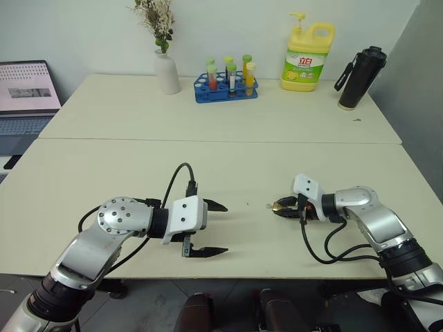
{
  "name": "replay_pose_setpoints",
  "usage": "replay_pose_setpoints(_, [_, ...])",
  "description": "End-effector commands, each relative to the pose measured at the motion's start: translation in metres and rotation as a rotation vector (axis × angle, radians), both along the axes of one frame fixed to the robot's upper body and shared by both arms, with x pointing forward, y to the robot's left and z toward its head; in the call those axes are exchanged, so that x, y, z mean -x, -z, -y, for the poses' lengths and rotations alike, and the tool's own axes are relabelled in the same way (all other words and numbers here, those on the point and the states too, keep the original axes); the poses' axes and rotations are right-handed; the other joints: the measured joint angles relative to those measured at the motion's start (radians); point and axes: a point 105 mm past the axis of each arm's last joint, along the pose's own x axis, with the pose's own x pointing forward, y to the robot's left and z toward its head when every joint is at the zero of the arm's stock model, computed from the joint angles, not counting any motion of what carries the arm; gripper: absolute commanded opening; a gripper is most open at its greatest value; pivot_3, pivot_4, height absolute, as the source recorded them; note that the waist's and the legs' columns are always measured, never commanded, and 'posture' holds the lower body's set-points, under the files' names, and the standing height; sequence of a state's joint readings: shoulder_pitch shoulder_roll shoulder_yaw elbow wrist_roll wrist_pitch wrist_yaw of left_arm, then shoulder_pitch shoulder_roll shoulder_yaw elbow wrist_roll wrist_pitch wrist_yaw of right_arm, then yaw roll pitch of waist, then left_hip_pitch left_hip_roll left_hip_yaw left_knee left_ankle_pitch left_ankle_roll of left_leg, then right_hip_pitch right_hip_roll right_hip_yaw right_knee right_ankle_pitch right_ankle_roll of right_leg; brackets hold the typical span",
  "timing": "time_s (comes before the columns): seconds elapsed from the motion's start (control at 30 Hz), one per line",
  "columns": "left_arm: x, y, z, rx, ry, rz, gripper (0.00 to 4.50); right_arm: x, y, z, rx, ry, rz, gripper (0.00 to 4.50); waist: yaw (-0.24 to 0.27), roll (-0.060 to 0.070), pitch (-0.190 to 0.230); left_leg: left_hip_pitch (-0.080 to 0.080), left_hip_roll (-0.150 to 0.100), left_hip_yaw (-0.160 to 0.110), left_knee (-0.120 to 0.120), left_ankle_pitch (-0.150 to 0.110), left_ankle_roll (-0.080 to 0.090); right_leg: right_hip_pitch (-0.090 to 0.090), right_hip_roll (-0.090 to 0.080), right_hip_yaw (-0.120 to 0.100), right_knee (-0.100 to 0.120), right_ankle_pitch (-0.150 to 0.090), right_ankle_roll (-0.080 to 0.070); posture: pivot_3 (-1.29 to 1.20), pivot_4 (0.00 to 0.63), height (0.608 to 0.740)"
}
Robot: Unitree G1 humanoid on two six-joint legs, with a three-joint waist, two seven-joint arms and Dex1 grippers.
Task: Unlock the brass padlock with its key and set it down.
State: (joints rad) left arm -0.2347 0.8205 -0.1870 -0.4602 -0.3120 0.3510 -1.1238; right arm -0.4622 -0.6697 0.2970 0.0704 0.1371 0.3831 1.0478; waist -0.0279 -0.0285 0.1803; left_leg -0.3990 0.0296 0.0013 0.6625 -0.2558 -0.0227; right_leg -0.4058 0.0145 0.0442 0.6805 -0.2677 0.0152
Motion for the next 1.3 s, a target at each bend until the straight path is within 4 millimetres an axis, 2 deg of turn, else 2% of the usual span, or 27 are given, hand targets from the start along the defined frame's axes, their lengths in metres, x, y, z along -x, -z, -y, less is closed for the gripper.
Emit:
replay_pose_setpoints(0.03, [-0.005, -0.012, 0.000, 0.106, -0.052, -0.033, 4.50, -0.003, -0.006, 0.011, 0.064, -0.001, 0.056, 0.92, 0.001, 0.000, 0.000, 0.000, 0.000, 0.000, 0.000, 0.000, 0.000, 0.000, 0.000, 0.000, 0.000, 0.000, 0.000, 0.00, 0.150, 0.740])
replay_pose_setpoints(0.13, [-0.011, -0.008, -0.005, 0.092, -0.083, -0.031, 4.50, -0.004, -0.023, 0.006, 0.043, -0.027, 0.123, 0.92, 0.001, 0.000, 0.000, 0.000, 0.000, 0.000, 0.001, 0.000, 0.000, 0.000, 0.000, 0.000, 0.000, 0.000, 0.000, 0.00, 0.150, 0.740])
replay_pose_setpoints(0.27, [-0.018, -0.013, -0.005, 0.174, -0.144, -0.088, 4.50, 0.005, -0.053, -0.004, 0.013, -0.100, 0.270, 0.92, 0.000, 0.000, 0.000, 0.000, 0.000, 0.000, 0.000, 0.000, 0.000, -0.001, 0.000, 0.000, 0.000, 0.000, 0.000, 0.00, 0.150, 0.740])
replay_pose_setpoints(0.4, [-0.032, -0.017, -0.010, 0.239, -0.224, -0.128, 4.50, 0.020, -0.073, -0.018, 0.046, -0.187, 0.516, 0.92, -0.001, 0.000, 0.000, -0.001, 0.001, -0.001, 0.000, 0.000, 0.000, -0.001, 0.000, -0.001, 0.000, 0.000, 0.000, 0.00, 0.150, 0.740])
replay_pose_setpoints(0.5, [-0.036, -0.025, -0.006, 0.276, -0.231, -0.141, 4.50, 0.026, -0.078, -0.018, 0.182, -0.208, 0.767, 0.92, 0.002, 0.000, 0.000, -0.001, 0.000, -0.001, 0.000, 0.000, 0.000, 0.000, 0.000, -0.001, 0.000, 0.000, 0.000, 0.00, 0.150, 0.740])
replay_pose_setpoints(0.6, [-0.040, -0.034, -0.002, 0.316, -0.225, -0.159, 4.50, 0.028, -0.082, -0.017, 0.271, -0.224, 0.963, 0.92, 0.002, 0.000, 0.000, -0.001, -0.001, 0.000, 0.001, 0.000, 0.000, 0.000, 0.000, 0.000, 0.000, 0.000, 0.001, 0.00, 0.150, 0.740])
replay_pose_setpoints(0.8, [-0.046, -0.053, 0.011, 0.351, -0.156, -0.205, 4.50, 0.026, -0.118, -0.023, 0.279, -0.167, 1.317, 0.92, -0.001, 0.000, 0.000, 0.000, 0.000, 0.000, 0.001, 0.000, -0.001, -0.001, 0.000, 0.000, 0.001, 0.000, 0.001, 0.00, 0.150, 0.740])
replay_pose_setpoints(1.07, [-0.065, -0.077, 0.022, 0.409, -0.139, -0.229, 4.50, 0.029, -0.131, -0.028, 0.228, -0.189, 1.408, 0.92, -0.001, 0.000, 0.000, -0.001, -0.001, 0.000, 0.001, 0.000, -0.001, 0.000, 0.000, 0.000, 0.001, 0.000, 0.000, 0.00, 0.150, 0.740])
replay_pose_setpoints(1.3, [-0.069, -0.084, 0.030, 0.410, -0.085, -0.242, 4.50, 0.035, -0.134, -0.035, 0.188, -0.227, 1.427, 0.92, -0.001, 0.000, 0.000, -0.001, -0.001, 0.000, 0.001, 0.000, -0.001, 0.000, 0.000, 0.001, 0.001, 0.002, -0.002, 0.00, 0.150, 0.740])
